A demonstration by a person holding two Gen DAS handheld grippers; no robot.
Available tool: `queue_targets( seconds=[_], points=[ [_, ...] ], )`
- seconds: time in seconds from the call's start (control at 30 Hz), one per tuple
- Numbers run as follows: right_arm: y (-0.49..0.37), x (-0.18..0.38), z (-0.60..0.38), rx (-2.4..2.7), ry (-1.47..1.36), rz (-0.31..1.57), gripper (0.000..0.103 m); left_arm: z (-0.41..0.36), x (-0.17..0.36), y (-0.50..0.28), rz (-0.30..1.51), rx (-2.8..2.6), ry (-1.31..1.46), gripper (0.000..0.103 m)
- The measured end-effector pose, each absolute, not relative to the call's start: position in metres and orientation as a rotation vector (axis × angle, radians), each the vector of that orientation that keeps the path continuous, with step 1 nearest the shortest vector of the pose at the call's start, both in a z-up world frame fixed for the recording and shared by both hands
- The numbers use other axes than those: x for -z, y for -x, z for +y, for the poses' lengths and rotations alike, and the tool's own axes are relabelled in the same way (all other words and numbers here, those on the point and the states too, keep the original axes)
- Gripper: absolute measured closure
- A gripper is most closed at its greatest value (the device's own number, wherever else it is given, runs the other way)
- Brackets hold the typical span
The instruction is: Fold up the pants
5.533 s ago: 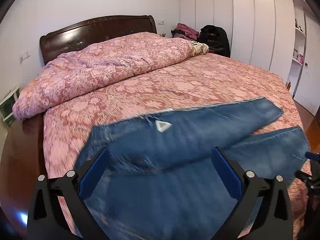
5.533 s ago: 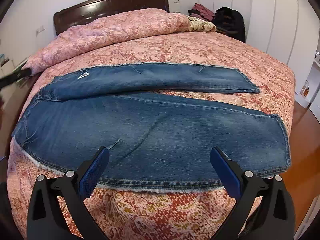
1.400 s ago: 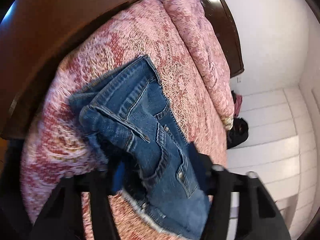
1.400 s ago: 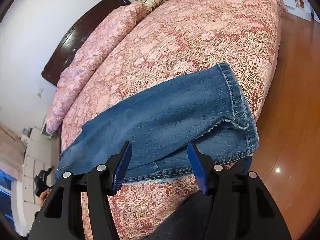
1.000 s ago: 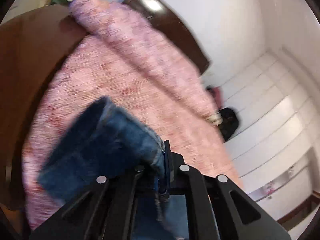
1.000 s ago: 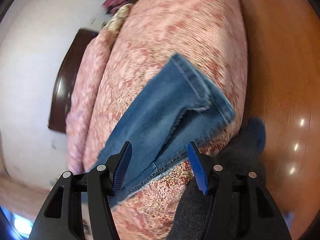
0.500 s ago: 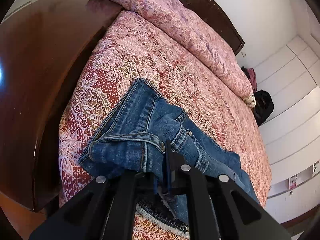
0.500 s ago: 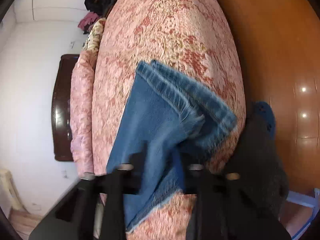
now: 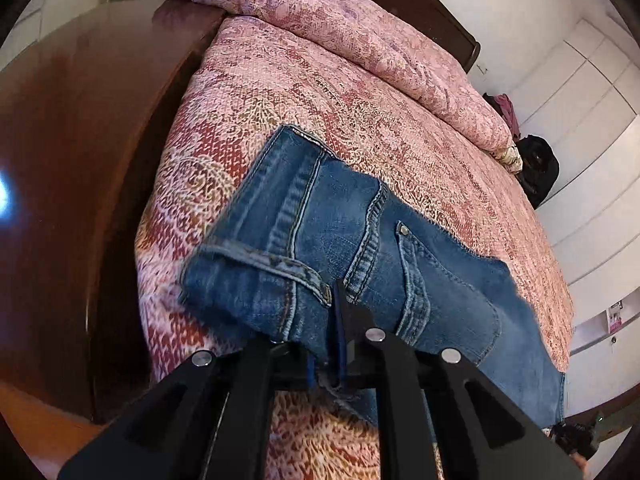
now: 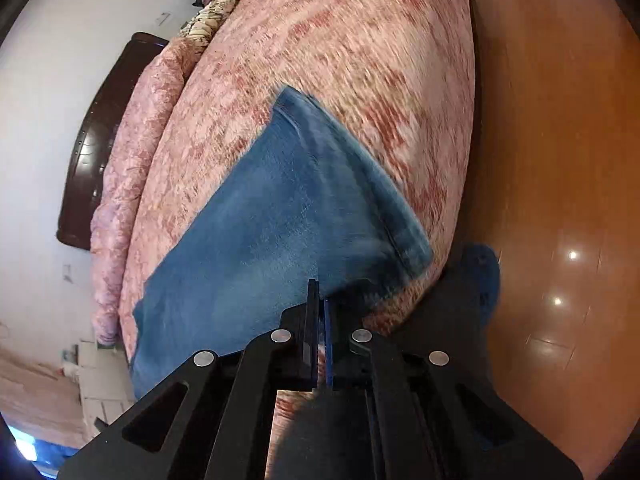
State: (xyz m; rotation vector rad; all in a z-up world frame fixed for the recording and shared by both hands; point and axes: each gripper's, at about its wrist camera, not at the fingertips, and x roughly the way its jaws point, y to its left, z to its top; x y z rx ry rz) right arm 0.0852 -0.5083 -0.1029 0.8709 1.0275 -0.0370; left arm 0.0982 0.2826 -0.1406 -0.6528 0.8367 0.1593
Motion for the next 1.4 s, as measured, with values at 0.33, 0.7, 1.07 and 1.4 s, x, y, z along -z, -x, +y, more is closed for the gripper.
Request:
queue_targets(
  seconds=[0.33,0.7,1.07,1.4],
  points=[
    [-0.097,0.092,-0.497,0.091,-0.714,1.176,0.097,0.276,0.13,-0.115,0.897,-0.239,0.549,0.095],
    [-0.158,-0.017,-0.342,-0.314,-0.364,1.008,0.071,0.26,0.146,-0.085,0.73,-0.276,0.556,0.093],
    [-0.282,0.078,-0.063,-0.802,-0.329,1.278,0.072,0.275,0.146,-0.079,0.678,-0.337,0.551,0.013],
    [-0.344,0.126,-0.042,-0.581,-0.284,1.32,0.103,0.279,0.122,-0.059,0.529,-0.453,0.502,0.013]
  ],
)
